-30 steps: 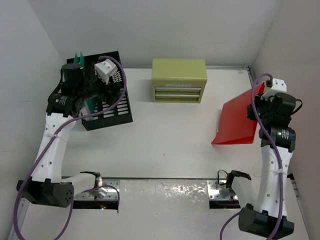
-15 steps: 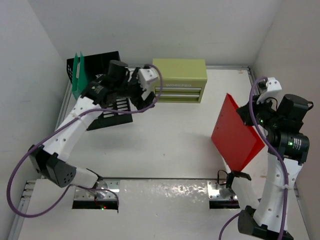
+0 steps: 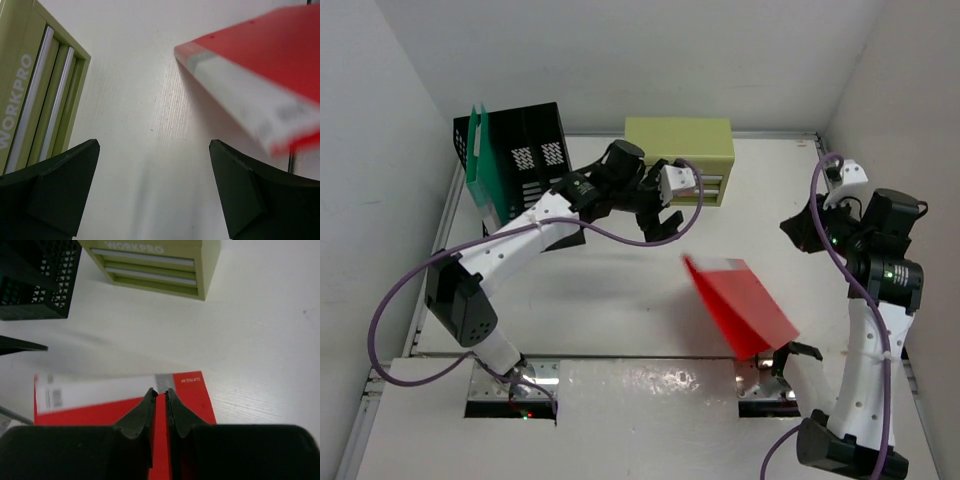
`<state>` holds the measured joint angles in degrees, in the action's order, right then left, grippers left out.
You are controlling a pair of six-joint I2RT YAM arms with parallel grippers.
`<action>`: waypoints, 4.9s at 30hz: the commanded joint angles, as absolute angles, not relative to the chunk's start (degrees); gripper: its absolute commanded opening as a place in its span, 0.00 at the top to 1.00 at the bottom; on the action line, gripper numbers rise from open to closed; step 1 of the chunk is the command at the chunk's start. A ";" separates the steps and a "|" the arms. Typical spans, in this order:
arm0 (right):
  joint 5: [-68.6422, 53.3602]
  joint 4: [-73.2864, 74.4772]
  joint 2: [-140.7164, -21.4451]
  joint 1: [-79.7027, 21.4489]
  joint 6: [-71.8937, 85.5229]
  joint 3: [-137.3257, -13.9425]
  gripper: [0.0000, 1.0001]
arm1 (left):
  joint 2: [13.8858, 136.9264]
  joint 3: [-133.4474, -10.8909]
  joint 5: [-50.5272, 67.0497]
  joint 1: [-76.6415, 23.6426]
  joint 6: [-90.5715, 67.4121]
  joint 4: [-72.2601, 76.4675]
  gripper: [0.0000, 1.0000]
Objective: Organize the desk
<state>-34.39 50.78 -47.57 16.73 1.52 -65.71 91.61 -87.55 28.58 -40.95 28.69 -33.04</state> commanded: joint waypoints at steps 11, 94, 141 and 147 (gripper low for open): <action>-37.00 35.42 -47.10 16.35 11.51 -48.17 0.74 | 91.93 -70.05 27.96 -44.65 30.24 -19.42 0.14; -39.55 10.81 -94.66 3.60 3.78 -44.21 1.00 | 92.55 -62.40 23.71 -52.65 36.47 -20.47 0.18; -31.83 5.00 -92.83 5.36 15.56 -36.57 0.28 | 95.45 -58.80 5.18 -51.33 31.90 -10.28 1.00; -35.94 5.98 -91.67 5.45 13.28 -36.65 0.26 | 99.93 -68.45 19.21 -46.42 26.12 -17.91 0.73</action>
<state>-35.22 3.49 -92.18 5.19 15.09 -37.21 98.48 -62.24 10.04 -50.11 30.09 -16.45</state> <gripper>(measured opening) 0.743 0.218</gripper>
